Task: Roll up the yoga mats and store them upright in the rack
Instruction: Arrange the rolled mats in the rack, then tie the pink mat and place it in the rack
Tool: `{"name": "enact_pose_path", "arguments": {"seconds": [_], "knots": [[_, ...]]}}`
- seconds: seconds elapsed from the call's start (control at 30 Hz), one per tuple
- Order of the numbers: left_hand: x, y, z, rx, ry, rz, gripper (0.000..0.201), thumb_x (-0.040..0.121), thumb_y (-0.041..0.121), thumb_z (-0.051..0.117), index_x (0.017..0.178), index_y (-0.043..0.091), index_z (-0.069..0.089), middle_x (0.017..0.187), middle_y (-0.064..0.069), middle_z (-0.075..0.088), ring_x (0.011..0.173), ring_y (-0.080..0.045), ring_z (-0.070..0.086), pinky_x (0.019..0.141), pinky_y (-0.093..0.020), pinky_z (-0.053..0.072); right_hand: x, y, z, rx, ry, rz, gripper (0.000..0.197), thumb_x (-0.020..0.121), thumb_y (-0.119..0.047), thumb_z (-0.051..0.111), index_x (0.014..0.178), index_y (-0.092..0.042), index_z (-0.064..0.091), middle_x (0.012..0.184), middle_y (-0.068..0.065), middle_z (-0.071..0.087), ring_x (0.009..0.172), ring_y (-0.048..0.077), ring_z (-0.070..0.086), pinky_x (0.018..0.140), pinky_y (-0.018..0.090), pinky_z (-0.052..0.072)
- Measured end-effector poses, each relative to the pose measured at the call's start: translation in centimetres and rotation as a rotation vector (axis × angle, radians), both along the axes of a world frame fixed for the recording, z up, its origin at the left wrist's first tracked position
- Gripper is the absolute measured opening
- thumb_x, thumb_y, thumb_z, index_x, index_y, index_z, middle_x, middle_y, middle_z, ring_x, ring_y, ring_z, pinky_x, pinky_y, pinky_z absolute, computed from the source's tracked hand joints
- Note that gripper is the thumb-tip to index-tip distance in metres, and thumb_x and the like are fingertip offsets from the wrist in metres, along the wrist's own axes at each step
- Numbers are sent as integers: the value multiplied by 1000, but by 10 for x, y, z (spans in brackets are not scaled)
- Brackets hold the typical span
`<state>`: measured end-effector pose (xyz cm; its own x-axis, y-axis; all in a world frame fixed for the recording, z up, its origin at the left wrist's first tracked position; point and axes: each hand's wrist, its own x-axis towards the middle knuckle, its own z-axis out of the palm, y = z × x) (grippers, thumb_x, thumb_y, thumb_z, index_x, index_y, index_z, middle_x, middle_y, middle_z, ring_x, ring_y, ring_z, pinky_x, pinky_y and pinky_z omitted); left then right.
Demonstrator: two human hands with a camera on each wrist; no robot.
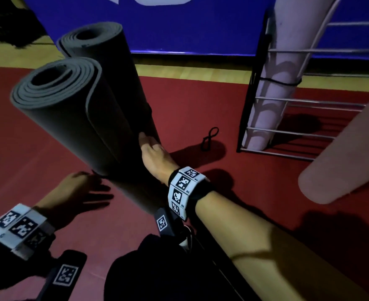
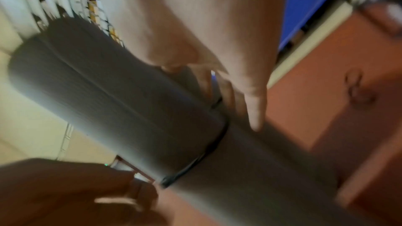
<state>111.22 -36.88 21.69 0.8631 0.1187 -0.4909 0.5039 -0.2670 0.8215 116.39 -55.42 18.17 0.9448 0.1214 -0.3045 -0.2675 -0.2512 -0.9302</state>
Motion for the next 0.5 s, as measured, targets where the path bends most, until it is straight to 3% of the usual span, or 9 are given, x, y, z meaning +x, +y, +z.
{"name": "enact_pose_path", "arguments": {"seconds": [0.03, 0.07, 0.17, 0.23, 0.3, 0.4, 0.47, 0.5], "knots": [[-6, -9, 1, 53, 54, -117, 19, 106, 15, 44, 107, 5, 59, 113, -24, 66, 94, -37, 69, 86, -46, 57, -3, -7, 1, -20, -27, 11, 60, 105, -56, 23, 144, -16, 46, 149, 16, 46, 139, 33, 41, 114, 42, 27], [-9, -22, 1, 170, 61, -249, 19, 105, 22, 46, 110, 10, 60, 111, -20, 67, 95, -36, 69, 85, -48, 57, -4, -14, 0, -57, -63, 22, 61, 104, -57, 23, 140, -14, 49, 146, 17, 50, 137, 33, 43, 114, 43, 30], [-6, -71, 7, 506, -163, -639, 29, 101, 36, 48, 110, 10, 58, 104, -9, 67, 97, -27, 66, 87, -45, 54, -10, -49, -4, -273, -163, 57, 57, 104, -58, 23, 136, -20, 51, 141, 16, 54, 133, 35, 45, 110, 45, 33], [9, -104, 9, 650, -292, -727, 34, 102, 40, 46, 111, 10, 55, 107, -5, 63, 99, -24, 61, 85, -34, 46, -12, -85, -8, -529, -235, 78, 58, 102, -61, 23, 148, -28, 40, 151, 11, 44, 140, 34, 36, 115, 51, 27], [34, -137, 2, 708, -326, -725, 37, 103, 44, 42, 116, 11, 52, 111, -9, 61, 101, -25, 59, 82, -31, 40, -13, -122, -16, -794, -310, 83, 63, 101, -62, 22, 155, -30, 26, 159, 7, 33, 147, 32, 25, 117, 59, 20], [72, -178, -30, 842, -465, -842, 62, 100, 57, 30, 135, 6, 42, 134, -20, 52, 124, -36, 51, 100, -39, 39, -9, -166, -37, -1096, -376, 33, 71, 100, -63, 24, 160, -26, 12, 164, 10, 21, 153, 31, 12, 119, 63, 12], [94, -199, -53, 961, -496, -912, 82, 95, 65, 18, 153, 9, 20, 157, -19, 28, 147, -35, 24, 118, -47, 25, -3, -186, -52, -1212, -380, 0, 77, 99, -65, 25, 161, -23, 7, 165, 12, 18, 153, 32, 10, 118, 64, 12], [104, -208, -63, 1005, -474, -918, 80, 97, 63, 19, 158, 13, 8, 163, -16, 14, 151, -32, 10, 121, -51, 17, 2, -193, -59, -1239, -374, -9, 78, 98, -66, 24, 161, -22, 6, 165, 13, 18, 153, 32, 10, 118, 65, 11]]}}
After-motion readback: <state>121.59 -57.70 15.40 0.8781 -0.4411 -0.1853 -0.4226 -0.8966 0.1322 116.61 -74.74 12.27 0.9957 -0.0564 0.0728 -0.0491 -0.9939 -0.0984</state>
